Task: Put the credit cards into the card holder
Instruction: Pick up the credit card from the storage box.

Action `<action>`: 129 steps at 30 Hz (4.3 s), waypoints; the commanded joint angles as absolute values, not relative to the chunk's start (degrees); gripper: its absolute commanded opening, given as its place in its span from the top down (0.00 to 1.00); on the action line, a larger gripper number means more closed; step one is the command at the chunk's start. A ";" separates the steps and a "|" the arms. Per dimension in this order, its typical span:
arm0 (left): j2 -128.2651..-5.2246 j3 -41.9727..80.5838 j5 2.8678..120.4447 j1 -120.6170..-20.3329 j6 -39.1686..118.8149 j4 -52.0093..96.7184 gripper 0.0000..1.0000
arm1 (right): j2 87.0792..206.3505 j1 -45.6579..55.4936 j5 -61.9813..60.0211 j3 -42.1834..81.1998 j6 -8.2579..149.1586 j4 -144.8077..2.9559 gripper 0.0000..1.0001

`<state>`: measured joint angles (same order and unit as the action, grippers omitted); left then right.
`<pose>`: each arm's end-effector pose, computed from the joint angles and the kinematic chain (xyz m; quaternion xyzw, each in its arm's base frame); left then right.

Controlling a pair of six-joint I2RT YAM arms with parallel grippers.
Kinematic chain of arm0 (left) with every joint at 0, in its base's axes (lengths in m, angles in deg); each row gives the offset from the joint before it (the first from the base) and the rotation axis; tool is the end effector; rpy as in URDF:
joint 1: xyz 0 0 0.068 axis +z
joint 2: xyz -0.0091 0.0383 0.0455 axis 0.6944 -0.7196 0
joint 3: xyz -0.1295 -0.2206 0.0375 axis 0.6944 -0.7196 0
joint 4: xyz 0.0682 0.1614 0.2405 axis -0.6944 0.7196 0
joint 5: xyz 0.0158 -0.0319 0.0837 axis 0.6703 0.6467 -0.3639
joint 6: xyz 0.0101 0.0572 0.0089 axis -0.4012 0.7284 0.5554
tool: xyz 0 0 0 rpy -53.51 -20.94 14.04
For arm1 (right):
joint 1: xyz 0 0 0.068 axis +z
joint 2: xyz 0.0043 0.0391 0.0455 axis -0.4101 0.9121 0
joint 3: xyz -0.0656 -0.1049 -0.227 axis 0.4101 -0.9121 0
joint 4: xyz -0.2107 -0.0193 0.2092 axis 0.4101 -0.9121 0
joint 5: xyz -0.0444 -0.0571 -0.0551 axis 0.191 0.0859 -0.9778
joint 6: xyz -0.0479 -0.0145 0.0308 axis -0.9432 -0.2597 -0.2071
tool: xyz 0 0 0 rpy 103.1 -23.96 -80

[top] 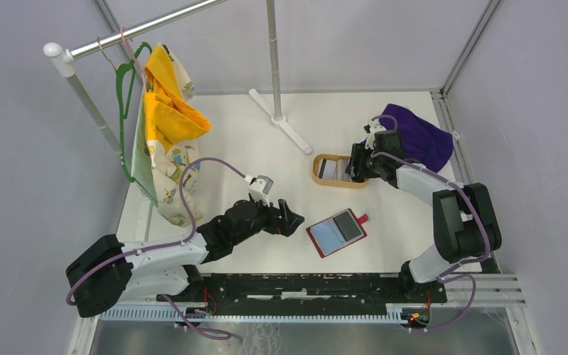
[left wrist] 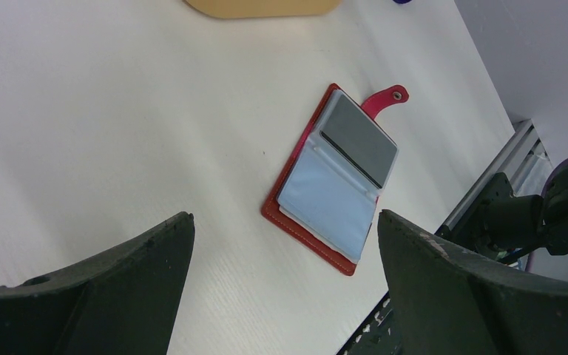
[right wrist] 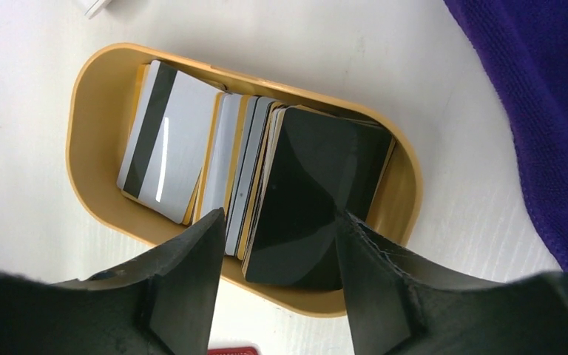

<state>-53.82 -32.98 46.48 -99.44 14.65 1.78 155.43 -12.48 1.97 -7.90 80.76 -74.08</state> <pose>0.1534 -0.2141 0.1474 0.0986 0.8120 -0.3788 0.4329 0.3433 0.0794 0.1373 0.0083 0.9216 0.1770 0.3453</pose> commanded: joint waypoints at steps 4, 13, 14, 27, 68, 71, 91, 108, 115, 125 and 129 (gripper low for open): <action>-54.01 -31.94 46.98 -99.53 13.26 -1.03 0.02 | 156.48 -12.55 -2.95 -4.80 81.84 -75.20 0.46; -53.33 -31.59 46.66 -99.52 13.78 0.02 0.02 | 152.22 -14.49 -1.95 -6.27 81.43 -74.94 0.63; -53.32 -31.68 46.61 -99.47 13.79 0.05 0.03 | 151.84 -14.89 -1.41 -6.36 81.46 -74.98 0.63; -53.00 -31.94 46.66 -99.51 13.70 0.02 0.02 | 150.54 -20.30 4.11 -7.34 81.57 -74.95 0.66; -52.91 -32.21 46.54 -99.46 13.86 -0.24 0.02 | 150.85 -25.73 15.36 -7.61 80.97 -74.02 1.00; -53.03 -32.21 46.69 -99.47 13.79 -0.39 0.02 | 150.13 -25.71 15.37 -7.61 81.08 -73.87 1.00; -53.88 -31.51 47.05 -99.47 13.96 -0.41 0.02 | 151.55 -24.54 13.45 -7.43 80.11 -73.93 0.93; -53.56 -31.86 46.99 -99.46 13.81 -0.50 0.02 | 149.68 -24.53 16.21 -7.43 80.61 -73.24 0.90; -53.59 -31.86 46.98 -99.52 13.72 -0.58 0.02 | 149.59 -24.56 15.89 -7.35 80.46 -73.48 0.93; -53.44 -32.09 47.03 -99.52 13.61 -0.74 0.03 | 146.77 -24.53 12.52 -6.46 78.58 -74.46 1.00; -53.47 -32.04 47.13 -99.49 13.61 -0.79 0.03 | 145.84 -24.54 12.93 -6.64 78.77 -74.15 1.00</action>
<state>-53.84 -32.98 46.52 -99.44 14.65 1.80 148.37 -24.68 13.38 -7.83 79.56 -75.63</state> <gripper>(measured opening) 0.978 0.006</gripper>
